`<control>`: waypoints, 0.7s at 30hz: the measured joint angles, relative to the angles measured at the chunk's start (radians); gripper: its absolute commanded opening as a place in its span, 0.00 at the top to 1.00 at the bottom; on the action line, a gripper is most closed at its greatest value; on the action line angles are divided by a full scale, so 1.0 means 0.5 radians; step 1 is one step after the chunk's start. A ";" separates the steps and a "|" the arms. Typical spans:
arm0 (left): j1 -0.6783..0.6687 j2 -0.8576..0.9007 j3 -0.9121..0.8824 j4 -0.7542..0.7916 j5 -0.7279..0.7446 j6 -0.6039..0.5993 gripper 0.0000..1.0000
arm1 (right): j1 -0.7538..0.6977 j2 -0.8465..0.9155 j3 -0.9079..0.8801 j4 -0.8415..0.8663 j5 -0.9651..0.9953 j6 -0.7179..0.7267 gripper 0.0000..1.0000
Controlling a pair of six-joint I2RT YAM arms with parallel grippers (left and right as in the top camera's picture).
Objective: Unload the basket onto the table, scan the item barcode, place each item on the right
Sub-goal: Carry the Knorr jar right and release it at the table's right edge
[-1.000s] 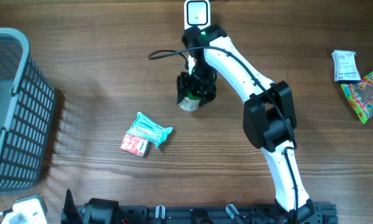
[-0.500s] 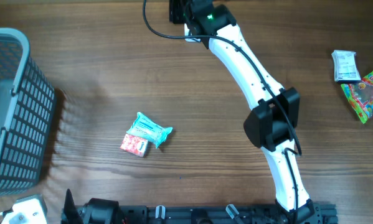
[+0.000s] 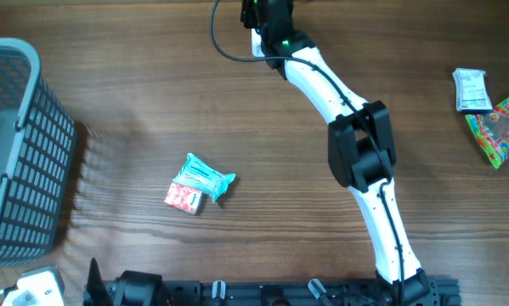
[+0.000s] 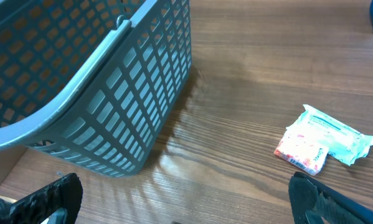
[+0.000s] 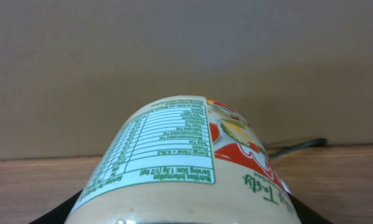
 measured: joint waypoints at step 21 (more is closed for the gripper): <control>0.000 0.000 0.000 0.002 0.002 0.000 0.00 | -0.376 -0.909 0.005 -2.092 -0.107 0.204 0.35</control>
